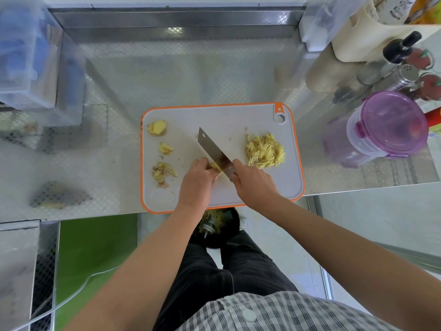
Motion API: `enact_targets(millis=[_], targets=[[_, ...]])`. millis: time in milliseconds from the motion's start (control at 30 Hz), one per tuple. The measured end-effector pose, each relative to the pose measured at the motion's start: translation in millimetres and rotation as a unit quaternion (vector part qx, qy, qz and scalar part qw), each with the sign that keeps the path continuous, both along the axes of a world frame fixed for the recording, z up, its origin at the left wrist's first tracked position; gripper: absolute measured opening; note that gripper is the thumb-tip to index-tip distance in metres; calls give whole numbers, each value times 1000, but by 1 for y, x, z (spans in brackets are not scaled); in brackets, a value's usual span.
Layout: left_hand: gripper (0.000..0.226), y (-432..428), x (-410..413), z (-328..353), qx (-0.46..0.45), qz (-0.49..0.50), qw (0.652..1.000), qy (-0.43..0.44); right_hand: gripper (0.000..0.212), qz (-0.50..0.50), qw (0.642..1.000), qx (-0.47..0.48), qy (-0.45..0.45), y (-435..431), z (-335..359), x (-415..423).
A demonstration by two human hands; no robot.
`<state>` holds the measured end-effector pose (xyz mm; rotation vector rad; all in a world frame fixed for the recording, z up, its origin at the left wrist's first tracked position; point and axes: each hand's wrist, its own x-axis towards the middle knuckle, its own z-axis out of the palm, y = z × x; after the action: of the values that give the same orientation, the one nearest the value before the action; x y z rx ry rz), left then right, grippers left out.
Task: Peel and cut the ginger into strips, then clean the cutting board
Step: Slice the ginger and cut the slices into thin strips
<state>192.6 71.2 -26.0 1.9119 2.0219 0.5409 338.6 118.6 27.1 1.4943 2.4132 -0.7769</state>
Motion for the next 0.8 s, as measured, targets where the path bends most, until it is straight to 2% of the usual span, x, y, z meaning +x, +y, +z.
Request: enact_targets(millis=[200,300,567,800], targets=[[10,0,-1,-4,3,-1,1000,0,1,3,1000,-1,-11,2,-6,-4],[9,0,0,-3,2,1,1000,-6,10,-8,1000,19,-7,-2,-13,-10],[5,-1,0,-4,5,6,1000,-4,12,-30,998,36,47,1,-11,-2],[12,-1,0,-4,6,5,1000,3,7,14,1000,13,1,3,-2,-6]])
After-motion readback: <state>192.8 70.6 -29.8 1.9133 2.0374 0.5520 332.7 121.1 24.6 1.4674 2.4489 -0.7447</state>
